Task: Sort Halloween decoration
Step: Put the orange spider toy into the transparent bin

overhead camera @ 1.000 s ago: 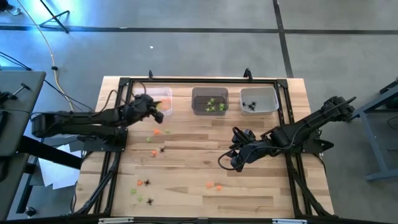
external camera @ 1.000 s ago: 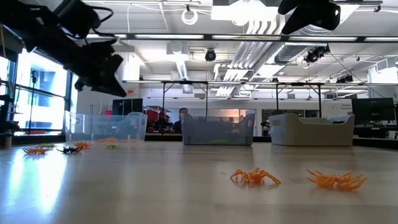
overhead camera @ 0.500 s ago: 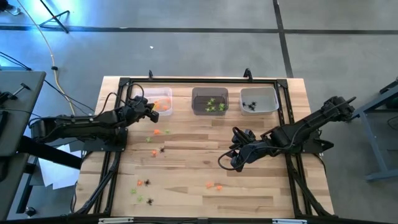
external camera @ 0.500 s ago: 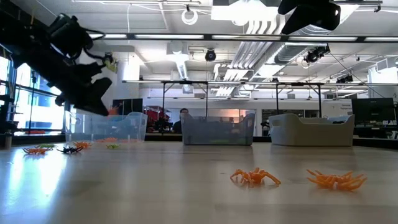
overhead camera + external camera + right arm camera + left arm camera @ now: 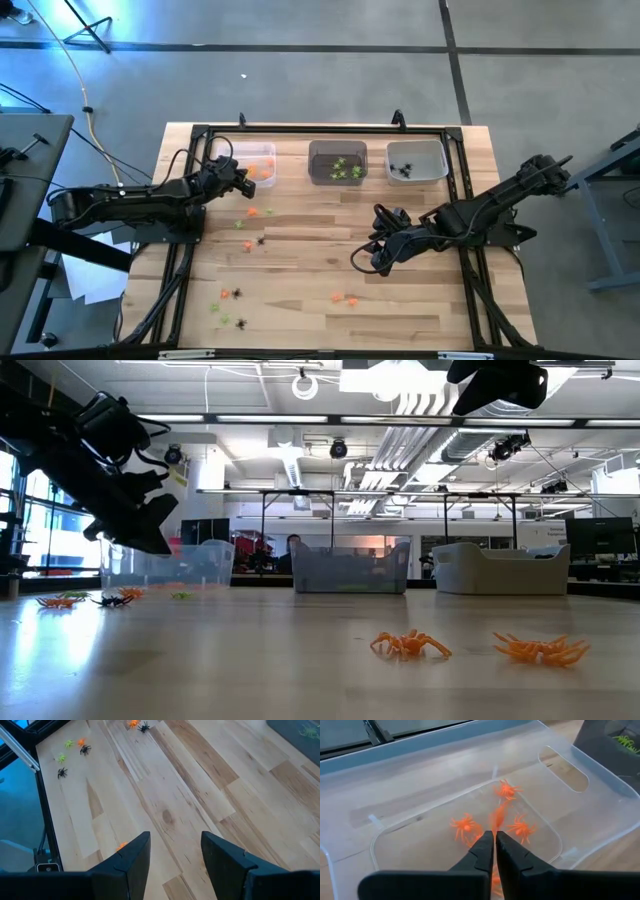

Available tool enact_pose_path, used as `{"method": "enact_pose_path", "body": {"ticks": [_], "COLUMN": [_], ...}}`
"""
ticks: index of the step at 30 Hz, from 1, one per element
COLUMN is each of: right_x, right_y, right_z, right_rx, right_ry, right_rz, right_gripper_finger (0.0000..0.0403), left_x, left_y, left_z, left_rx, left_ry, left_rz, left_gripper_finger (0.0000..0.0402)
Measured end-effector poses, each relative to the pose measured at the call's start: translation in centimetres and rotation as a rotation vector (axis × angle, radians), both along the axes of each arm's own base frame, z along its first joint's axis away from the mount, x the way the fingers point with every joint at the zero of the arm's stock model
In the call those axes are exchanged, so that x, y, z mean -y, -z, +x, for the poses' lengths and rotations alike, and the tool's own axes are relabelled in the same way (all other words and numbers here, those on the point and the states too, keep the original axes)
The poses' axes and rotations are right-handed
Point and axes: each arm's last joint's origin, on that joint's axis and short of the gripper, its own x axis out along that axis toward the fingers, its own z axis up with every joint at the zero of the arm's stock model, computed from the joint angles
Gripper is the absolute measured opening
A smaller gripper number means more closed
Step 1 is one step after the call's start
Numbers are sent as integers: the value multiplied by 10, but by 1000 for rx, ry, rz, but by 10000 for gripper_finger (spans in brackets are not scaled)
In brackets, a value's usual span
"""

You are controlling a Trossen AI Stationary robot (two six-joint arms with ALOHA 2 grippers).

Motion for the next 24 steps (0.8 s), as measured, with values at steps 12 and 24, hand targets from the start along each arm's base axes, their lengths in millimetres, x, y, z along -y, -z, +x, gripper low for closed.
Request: {"method": "enact_pose_path", "body": {"ticks": [12, 24], "right_x": [0, 0], "right_y": [0, 0], "right_z": [0, 0], "right_rx": [0, 0], "right_ry": [0, 0], "right_rz": [0, 0], "right_gripper_finger": [171, 171], "left_x": [-1, 6], "left_y": [-3, -49], "left_z": [2, 16], "left_rx": [24, 316], "left_ry": [6, 296], "left_rz": [21, 101], "left_gripper_finger": [66, 68]}}
